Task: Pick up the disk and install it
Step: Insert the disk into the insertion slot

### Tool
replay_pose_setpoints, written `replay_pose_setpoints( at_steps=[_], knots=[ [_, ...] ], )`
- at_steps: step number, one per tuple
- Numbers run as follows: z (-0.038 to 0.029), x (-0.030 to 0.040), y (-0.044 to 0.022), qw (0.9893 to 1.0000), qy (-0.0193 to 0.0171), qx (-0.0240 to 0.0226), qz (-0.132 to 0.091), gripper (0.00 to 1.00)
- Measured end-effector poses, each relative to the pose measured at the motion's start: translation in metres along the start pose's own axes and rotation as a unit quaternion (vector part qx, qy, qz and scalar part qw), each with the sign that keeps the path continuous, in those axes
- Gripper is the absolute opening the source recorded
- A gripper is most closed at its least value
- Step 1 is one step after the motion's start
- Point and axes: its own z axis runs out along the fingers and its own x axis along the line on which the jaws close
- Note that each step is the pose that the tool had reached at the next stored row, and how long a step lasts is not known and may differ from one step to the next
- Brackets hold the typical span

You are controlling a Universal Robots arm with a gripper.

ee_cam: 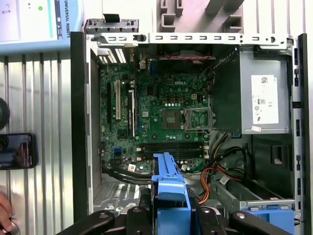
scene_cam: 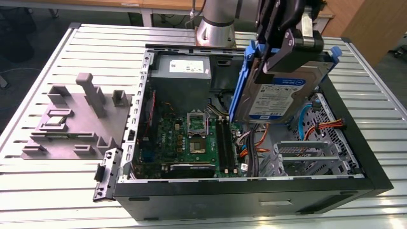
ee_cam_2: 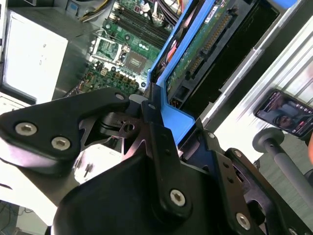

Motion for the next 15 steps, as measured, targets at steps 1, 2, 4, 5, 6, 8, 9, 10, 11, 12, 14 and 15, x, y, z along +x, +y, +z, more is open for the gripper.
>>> replay_pose_setpoints(
  at_steps=[1, 2, 4, 5, 6, 8, 9, 10, 11, 12, 14, 15],
  knots=[
    [0.0002, -0.0001, -0.0025, 1.0000, 0.0001, 0.0000, 0.000, 0.37],
    [0.0005, -0.0001, -0.0053, 1.0000, 0.0001, 0.0000, 0.000, 0.37],
    [0.0011, -0.0004, -0.0125, 1.0000, 0.0001, -0.0001, 0.000, 0.37],
    [0.0013, -0.0005, -0.0161, 1.0000, 0.0001, -0.0001, 0.000, 0.37],
    [0.0015, -0.0006, -0.0190, 1.0000, 0.0001, -0.0001, 0.000, 0.37],
    [0.0019, 0.0002, -0.0222, 1.0000, 0.0003, -0.0002, 0.000, 0.37],
    [0.0023, 0.0013, -0.0228, 1.0000, 0.0002, -0.0002, 0.000, 0.37],
    [0.0027, 0.0027, -0.0232, 1.0000, 0.0001, -0.0001, 0.000, 0.37],
    [0.0030, 0.0048, -0.0235, 1.0000, 0.0002, -0.0002, 0.000, 0.37],
    [0.0034, 0.0072, -0.0237, 1.0000, 0.0001, -0.0002, 0.000, 0.37],
    [0.0042, 0.0115, -0.0250, 1.0000, 0.0001, -0.0002, 0.000, 0.37],
    [0.0045, 0.0130, -0.0263, 1.0000, 0.0002, -0.0002, 0.000, 0.37]
  ],
)
